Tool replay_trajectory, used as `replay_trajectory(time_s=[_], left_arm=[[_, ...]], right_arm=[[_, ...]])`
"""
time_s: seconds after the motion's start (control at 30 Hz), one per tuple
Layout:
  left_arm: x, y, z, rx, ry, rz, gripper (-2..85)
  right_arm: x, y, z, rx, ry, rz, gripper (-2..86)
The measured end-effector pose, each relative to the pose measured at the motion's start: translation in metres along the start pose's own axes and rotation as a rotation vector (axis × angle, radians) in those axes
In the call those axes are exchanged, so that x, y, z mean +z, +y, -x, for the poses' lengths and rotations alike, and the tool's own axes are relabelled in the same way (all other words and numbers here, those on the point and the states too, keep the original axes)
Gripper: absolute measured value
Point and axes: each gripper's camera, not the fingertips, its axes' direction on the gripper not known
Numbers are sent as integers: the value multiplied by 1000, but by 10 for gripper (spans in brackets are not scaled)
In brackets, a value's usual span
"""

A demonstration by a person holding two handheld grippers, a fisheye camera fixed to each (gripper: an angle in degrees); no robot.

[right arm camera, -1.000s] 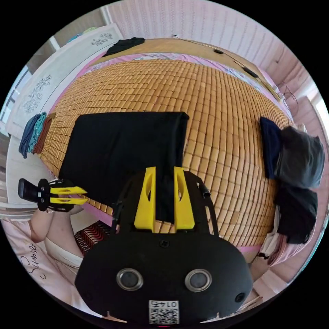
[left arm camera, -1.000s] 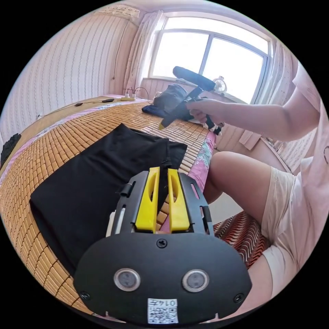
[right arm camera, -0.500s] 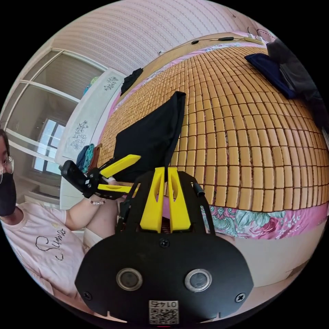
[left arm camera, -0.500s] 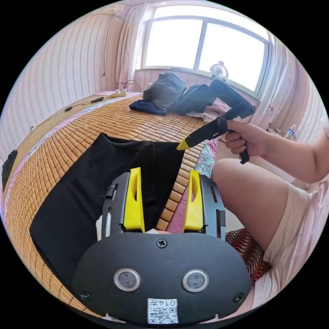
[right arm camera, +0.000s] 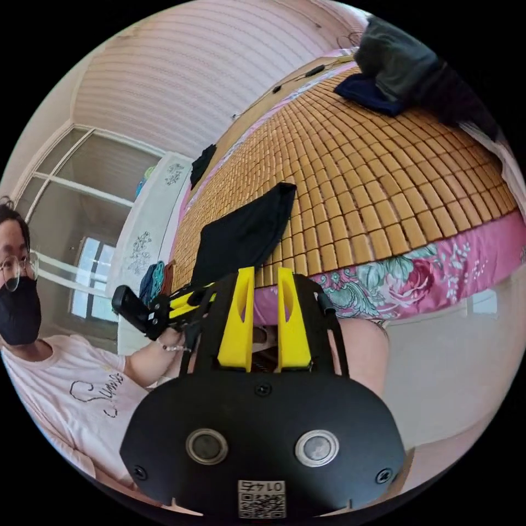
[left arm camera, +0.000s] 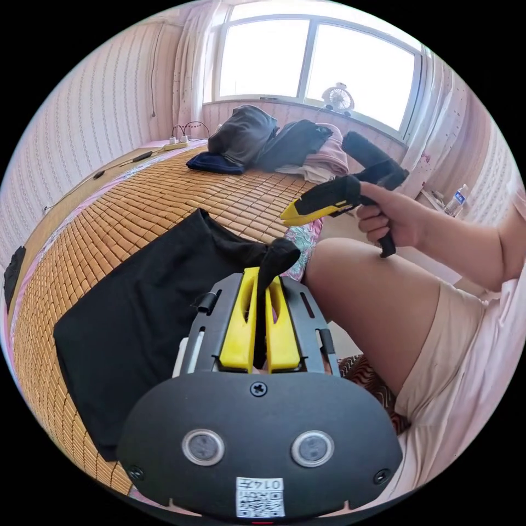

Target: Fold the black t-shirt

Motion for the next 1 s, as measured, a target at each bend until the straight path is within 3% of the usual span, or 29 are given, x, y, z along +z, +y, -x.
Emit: replay_trajectory(time_s=[0.17, 0.37, 0.5, 0.77, 1.0], left_arm=[[-34, 9, -9, 19, 23, -35, -9], [-66, 19, -16, 59, 51, -77, -9], [-72, 17, -16, 48, 93, -114, -9], [-109, -5, 16, -117, 119, -329, -9], [-146, 25, 92, -402, 9, -297, -9]], right_arm=[[24, -28, -19, 89, -102, 13, 135], [27, -48, -37, 167, -167, -116, 50], [-1, -46, -37, 117, -228, -181, 22], [-54, -63, 27, -84, -95, -254, 13], [84, -115, 119, -217, -43, -22, 17]])
